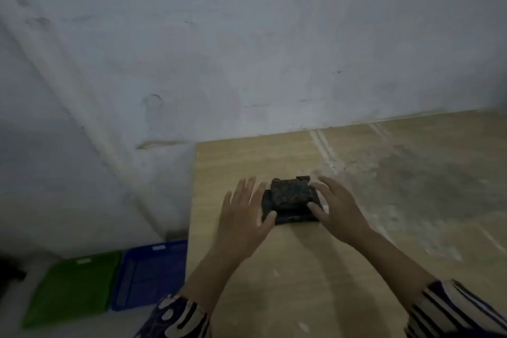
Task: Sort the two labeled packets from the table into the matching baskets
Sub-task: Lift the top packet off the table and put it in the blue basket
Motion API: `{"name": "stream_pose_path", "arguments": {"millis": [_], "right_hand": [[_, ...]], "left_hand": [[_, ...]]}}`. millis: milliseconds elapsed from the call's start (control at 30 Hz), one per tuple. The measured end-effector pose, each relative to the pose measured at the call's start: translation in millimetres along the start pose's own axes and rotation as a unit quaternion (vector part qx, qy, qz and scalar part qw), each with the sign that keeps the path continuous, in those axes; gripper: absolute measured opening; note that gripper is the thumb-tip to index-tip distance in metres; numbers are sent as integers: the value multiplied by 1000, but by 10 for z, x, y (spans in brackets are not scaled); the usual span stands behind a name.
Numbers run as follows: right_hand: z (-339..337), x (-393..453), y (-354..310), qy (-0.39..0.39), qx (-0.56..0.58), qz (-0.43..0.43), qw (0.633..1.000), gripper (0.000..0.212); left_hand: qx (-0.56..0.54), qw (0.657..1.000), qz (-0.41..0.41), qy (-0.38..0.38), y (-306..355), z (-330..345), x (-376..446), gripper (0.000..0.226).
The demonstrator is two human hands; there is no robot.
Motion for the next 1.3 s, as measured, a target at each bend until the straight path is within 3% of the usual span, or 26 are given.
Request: {"name": "stream_pose_path", "arguments": {"millis": [300,600,700,833,967,1100,1300], "right_hand": [[517,197,462,-112,26,-37,993,49],[711,291,674,-138,-2,-145,980,54],[724,350,633,-121,-32,-180,976,53],[840,365,679,-172,4,-146,974,56],[746,452,616,-118,41,-137,983,41],[579,648,474,-72,78,-107,989,32],[37,1061,167,16,165,-84,983,23]], "left_hand": [[52,993,-29,-105,-27,863,246,63],[58,982,-25,-176,-149,1327,320,57],[64,985,-22,-158,-159,1368,392,52],[82,987,10,-141,-138,1370,434,48],[66,991,15,-116,-64,1275,507,43],[-37,998,-29,-28,29,963,686,30],[-168,979,-85,75,108,384,1066,27]]}}
Point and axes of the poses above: each hand's wrist, its own x-axis towards the middle knuckle, its own z-axis out of the palm, y = z × x, the point moved 6 cm from there along x, towards the middle knuckle, and after that the axes turned 15 degrees about y, right-handed, at the moved point
